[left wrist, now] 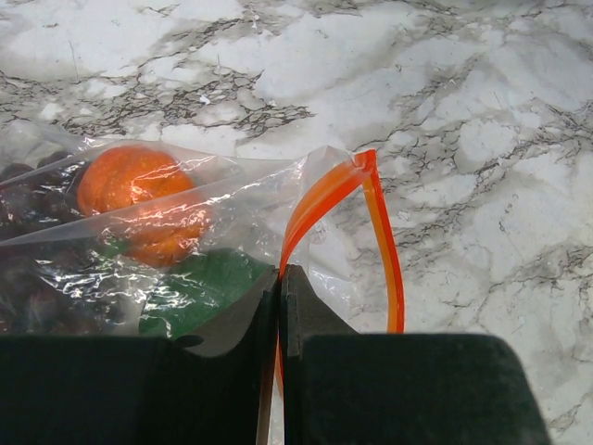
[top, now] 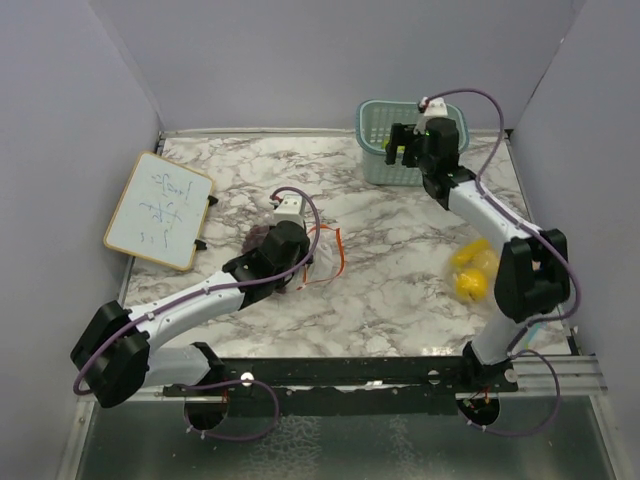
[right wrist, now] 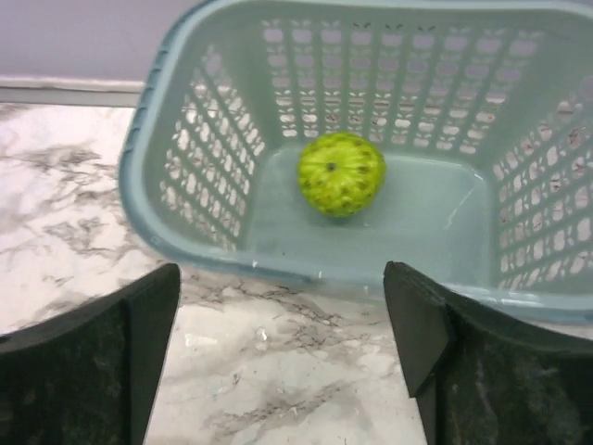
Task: Open the zip-top bag and remove the fake food
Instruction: Place the fake fruit in the bin, then pick up the fake fruit from the zipper food storage bag.
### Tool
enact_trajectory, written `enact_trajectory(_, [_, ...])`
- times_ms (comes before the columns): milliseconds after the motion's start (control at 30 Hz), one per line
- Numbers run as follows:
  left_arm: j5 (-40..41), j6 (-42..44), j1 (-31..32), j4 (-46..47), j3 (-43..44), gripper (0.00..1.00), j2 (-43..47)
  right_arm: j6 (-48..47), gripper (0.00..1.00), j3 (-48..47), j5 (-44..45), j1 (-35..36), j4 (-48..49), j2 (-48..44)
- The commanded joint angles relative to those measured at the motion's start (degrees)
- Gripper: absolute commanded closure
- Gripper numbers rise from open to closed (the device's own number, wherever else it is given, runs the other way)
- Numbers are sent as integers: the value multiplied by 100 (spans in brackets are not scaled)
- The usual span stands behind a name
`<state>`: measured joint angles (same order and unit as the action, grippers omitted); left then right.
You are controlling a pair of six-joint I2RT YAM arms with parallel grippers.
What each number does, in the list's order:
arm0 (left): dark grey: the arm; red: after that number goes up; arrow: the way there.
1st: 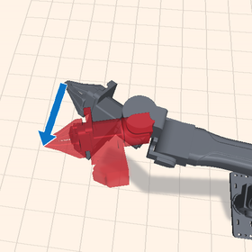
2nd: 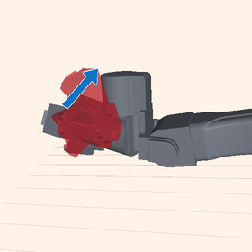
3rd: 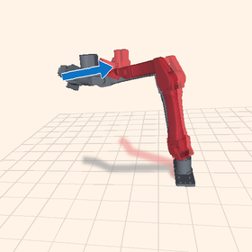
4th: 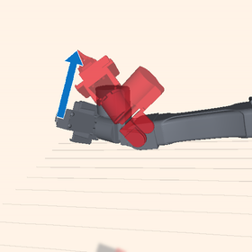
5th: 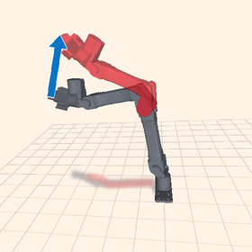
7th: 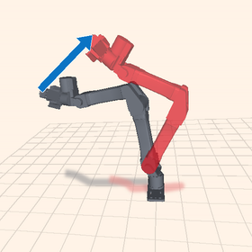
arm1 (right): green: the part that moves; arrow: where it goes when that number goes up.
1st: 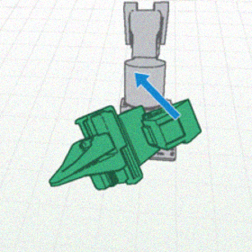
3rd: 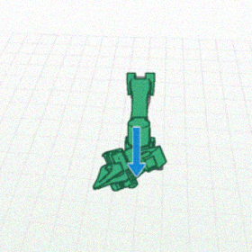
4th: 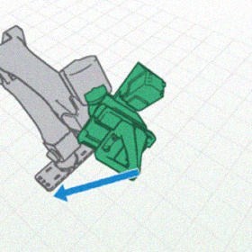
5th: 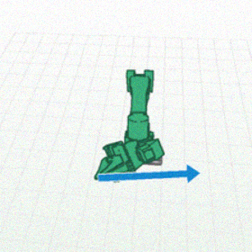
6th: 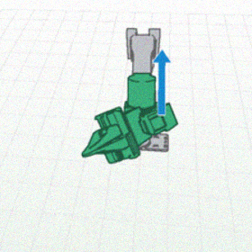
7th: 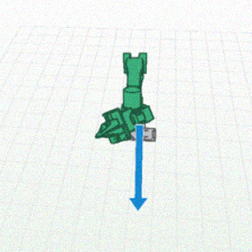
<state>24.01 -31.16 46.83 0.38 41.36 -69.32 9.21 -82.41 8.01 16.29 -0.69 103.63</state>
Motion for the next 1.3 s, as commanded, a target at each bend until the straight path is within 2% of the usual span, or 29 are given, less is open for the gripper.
enact_trajectory(0, [26, 33, -42, 134, -17, 91, -66, 280, 16, 1536, -1009, 106, 1224, -1440])
enact_trajectory(233, [-99, -45, -42, 284, 0, 92, -194, 1087, 36, 3322, -1804, 613, 1679, -2676])
enact_trajectory(500, [-120, -128, -41, 548, -287, 92, -26, 1741, 41, 4490, -1787, 1934, 2125, -2672])
enact_trajectory(733, [-170, -68, -40, 476, -257, 92, 129, 2013, 44, 4381, -1334, 2992, 2397, -1864])
enact_trajectory(800, [-196, -103, -38, 497, -291, 92, 166, 2019, 59, 4208, -1268, 3169, 2445, -1591])
enact_trajectory(867, [-199, -138, -42, 474, -324, 92, 208, 2068, 66, 4022, -1293, 3257, 2503, -1295])
enact_trajectory(1100, [-229, -189, -42, 384, -367, 92, 471, 2245, 77, 3796, -1627, 3325, 3118, -648])
enact_trajectory(1267, [-171, -219, -35, 426, -422, 92, 507, 2388, 78, 3741, -1665, 3353, 3521, -405])
